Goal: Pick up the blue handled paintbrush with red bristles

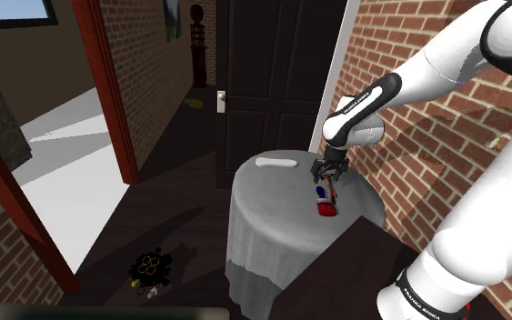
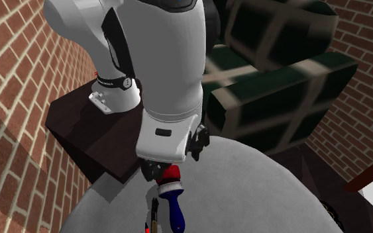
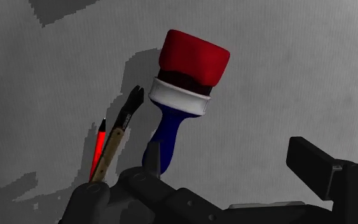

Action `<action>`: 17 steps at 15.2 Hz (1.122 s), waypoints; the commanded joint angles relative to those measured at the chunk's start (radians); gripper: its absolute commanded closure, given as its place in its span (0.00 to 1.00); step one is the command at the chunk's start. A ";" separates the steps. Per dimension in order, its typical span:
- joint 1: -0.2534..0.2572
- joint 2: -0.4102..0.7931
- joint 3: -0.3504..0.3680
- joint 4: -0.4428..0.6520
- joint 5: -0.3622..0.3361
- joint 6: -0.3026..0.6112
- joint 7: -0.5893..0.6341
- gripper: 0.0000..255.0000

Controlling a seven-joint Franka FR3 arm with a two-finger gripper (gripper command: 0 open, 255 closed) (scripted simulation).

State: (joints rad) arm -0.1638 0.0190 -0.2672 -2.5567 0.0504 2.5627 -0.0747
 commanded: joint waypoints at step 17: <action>-0.114 0.389 0.075 0.138 0.241 0.246 -0.179 1.00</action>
State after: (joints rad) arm -0.2771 0.4052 -0.1932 -2.4198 0.2902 2.8076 -0.2532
